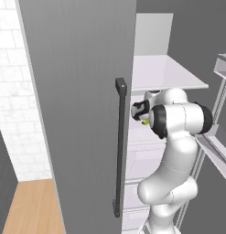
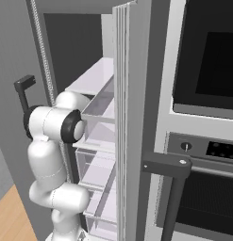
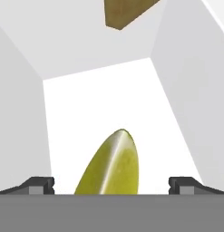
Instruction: Grab a lemon wedge from the fridge and one ice cube from the ice bowl, and put them in the glass of lemonade.
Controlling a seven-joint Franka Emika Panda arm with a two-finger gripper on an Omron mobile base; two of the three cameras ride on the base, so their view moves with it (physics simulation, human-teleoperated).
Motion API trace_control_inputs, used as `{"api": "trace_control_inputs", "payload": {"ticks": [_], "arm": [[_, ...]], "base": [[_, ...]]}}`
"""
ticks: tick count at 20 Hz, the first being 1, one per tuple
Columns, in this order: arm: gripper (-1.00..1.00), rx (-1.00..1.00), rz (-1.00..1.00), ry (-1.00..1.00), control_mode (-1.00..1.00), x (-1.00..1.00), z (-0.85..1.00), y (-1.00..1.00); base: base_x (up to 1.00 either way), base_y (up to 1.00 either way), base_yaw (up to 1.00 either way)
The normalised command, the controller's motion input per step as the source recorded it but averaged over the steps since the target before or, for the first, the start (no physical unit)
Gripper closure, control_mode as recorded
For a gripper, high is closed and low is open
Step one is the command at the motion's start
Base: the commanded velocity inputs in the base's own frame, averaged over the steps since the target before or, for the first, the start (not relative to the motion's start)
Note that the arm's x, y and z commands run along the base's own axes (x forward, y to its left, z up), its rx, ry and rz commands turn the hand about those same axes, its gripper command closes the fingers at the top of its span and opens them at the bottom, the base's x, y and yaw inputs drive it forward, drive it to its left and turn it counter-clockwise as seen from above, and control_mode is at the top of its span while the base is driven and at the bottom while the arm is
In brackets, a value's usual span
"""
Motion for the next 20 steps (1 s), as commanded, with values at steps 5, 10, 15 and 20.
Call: {"api": "trace_control_inputs", "payload": {"ticks": [5,10,15,20], "arm": [[-1.00,0.00,-0.02,0.00,-1.00,-0.21,-0.15,0.00],[-1.00,0.00,-0.02,0.00,-1.00,-0.01,-0.11,0.00],[-1.00,0.00,0.00,0.00,-1.00,0.00,-0.15,0.00],[-1.00,0.00,0.00,0.00,-1.00,0.00,-0.14,0.00]], "base": [[0.00,0.00,0.00],[0.00,0.00,0.00],[0.00,0.00,0.00],[0.00,0.00,0.00]]}}
